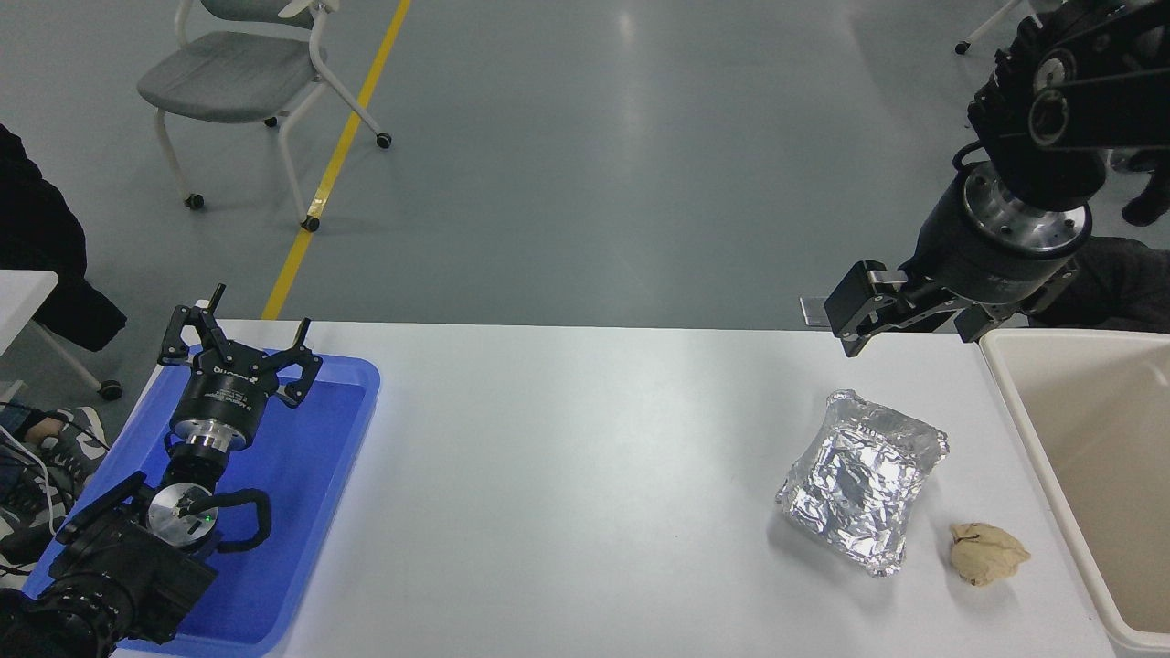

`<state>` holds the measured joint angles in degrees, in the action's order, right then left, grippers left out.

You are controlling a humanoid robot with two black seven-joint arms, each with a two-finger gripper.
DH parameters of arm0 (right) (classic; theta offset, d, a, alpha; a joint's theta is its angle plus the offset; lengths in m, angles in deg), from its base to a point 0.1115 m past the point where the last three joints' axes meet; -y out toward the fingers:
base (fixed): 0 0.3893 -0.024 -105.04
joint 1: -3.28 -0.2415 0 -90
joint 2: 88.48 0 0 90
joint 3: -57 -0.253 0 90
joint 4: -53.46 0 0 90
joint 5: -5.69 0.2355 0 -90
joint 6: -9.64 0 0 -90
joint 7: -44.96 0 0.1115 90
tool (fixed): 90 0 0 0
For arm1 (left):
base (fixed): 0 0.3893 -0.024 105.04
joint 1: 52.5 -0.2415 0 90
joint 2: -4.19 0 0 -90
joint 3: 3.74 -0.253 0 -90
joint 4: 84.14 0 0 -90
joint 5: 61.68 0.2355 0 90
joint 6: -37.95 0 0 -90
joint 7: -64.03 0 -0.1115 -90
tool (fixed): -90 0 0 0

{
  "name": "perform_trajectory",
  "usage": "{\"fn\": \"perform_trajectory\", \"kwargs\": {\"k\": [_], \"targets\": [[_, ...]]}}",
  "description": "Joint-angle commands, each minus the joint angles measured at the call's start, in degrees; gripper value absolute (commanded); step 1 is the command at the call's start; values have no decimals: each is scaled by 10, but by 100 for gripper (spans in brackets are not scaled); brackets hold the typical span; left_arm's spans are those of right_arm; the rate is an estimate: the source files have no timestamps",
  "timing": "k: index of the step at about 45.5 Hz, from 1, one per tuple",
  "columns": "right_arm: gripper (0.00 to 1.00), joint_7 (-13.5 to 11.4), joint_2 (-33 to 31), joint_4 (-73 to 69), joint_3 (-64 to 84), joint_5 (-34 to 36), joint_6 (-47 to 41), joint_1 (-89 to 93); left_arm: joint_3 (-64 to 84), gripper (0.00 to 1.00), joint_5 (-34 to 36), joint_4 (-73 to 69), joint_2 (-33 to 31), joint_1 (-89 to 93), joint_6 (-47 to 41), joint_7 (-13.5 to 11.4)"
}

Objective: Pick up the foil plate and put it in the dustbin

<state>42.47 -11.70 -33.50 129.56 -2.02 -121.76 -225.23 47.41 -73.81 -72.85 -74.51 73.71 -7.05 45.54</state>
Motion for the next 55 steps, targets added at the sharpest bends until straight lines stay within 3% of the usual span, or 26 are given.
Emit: {"fn": "perform_trajectory", "kwargs": {"k": [1,26,42,55], "targets": [[100,0,-6,1,0,0,2,9,0,100,1,1,0,-1,0,-1],[100,-1,-57,21,-7,-18,10,64,0,100,0,1,-3,0,0,0],[100,0,-128,48,-24,-101,50,147,0,100,0,-1,-2,0,0,0],[100,0,-185,167,-138,-203,128,353,0,100,0,1,-2,0,0,0]]}}
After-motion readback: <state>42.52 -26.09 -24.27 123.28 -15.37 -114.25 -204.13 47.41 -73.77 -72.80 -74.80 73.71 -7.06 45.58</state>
